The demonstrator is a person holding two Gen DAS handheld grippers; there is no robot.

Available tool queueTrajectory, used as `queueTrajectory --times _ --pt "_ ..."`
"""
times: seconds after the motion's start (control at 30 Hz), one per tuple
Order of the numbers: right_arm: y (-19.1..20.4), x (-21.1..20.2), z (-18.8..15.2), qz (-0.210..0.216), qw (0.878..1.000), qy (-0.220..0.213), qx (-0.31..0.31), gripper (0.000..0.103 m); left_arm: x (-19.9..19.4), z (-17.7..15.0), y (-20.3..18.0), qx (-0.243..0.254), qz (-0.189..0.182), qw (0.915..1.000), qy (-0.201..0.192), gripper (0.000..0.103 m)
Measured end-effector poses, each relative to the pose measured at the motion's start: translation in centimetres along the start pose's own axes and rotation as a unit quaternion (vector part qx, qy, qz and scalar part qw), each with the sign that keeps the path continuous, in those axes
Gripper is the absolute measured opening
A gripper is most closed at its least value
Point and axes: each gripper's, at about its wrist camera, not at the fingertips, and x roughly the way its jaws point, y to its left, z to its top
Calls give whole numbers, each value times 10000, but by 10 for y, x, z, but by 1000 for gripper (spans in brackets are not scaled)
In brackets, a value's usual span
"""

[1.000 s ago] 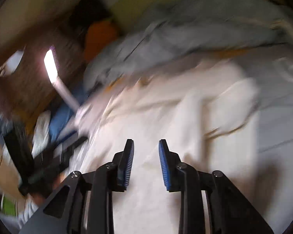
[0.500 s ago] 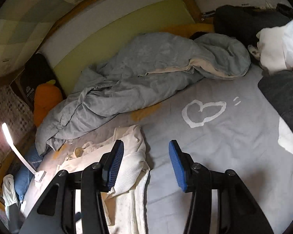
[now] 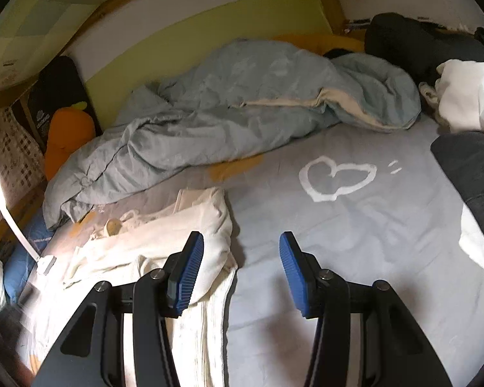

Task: Fold small clothes

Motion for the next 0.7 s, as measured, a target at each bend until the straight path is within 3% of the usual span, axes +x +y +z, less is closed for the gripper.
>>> queueTrajectory --times 0.07,0.23,0.33,0.47,0.57,0.6,0.63,0.7 --pt "6 4 -4 -67 9999 42 -87 50 5 2 5 -11 -625 9975 325 0" --pt "15 8 -7 -272 9992 -5 -296 50 7 -25 -39 499 -961 9936 326 0" --pt "13 6 -6 -353 9990 -83 -261 51 27 -39 -70 350 -1428 9866 708 0" --pt "8 5 -3 -414 9988 -107 -227 51 56 -57 -116 469 -1645 9792 1091 1" --pt "3 2 0 -387 9990 -123 -163 51 76 -69 -143 590 -1715 9739 1368 25" --pt "1 1 2 -362 9992 -136 -131 51 82 -73 -150 674 -1703 9714 1510 45" --pt "-1 0 3 -342 9992 -148 -107 51 88 -76 -156 747 -1606 9705 1634 49" --pt "-4 -3 5 -284 9995 -163 -46 51 94 -81 -161 818 -1124 9784 1532 49"
